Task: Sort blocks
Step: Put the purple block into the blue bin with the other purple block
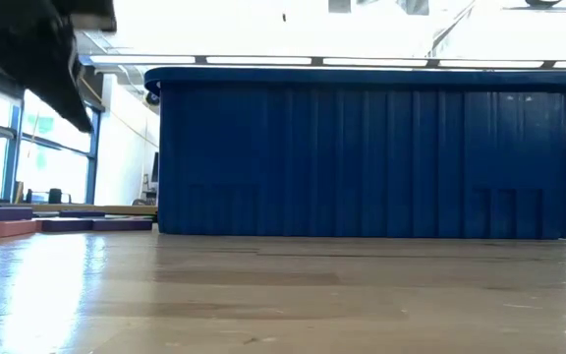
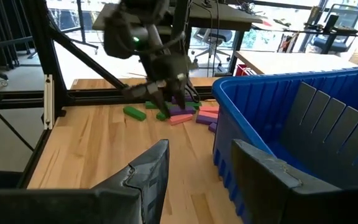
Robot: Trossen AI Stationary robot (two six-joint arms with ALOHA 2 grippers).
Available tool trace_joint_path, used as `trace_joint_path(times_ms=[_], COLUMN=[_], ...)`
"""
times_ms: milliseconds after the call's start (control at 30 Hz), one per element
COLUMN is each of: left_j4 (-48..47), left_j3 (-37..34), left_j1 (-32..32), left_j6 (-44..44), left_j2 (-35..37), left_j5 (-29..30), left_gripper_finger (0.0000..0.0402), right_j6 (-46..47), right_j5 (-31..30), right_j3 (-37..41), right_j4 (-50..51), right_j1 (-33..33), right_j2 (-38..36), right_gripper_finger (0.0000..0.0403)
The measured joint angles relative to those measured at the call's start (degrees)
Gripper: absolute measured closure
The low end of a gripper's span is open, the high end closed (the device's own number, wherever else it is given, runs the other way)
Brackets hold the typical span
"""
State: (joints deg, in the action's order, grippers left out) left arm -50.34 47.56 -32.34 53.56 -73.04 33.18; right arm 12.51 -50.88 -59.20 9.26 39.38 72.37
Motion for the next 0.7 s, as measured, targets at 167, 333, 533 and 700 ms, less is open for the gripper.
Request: trace_joint_path(times_ms=[167, 333, 533, 700], left_j4=[10.8, 17.9, 30.9, 34.96], left_j3=[-13.96, -25.55, -34.26, -37.52], left_j1=[2.82, 6.2, 11.15, 17.35], left_j6=[-1.66, -2.27, -11.54, -12.24], left_j2=[8.48, 16.7, 19.39, 19.37], left_j5=[-1.34, 3.52, 12.88, 13.37], left_gripper_finger=[0.0211, 0.0212, 0.0225, 0.0231], right_j6=[0.49, 0.31, 0.07, 0.42], right_j5=[0.03, -0.08, -2.04, -2.74], right_j3=[0.0, 0.0, 0.0, 0.0], right_j4=[0.0, 0.01, 0.0, 0.0], right_j1=[0.0, -0.03, -0.11, -0.11], right_j2=[0.01, 0.01, 0.01, 0.01], right_gripper_finger=[0.0234, 0.0234, 0.0234, 0.0234])
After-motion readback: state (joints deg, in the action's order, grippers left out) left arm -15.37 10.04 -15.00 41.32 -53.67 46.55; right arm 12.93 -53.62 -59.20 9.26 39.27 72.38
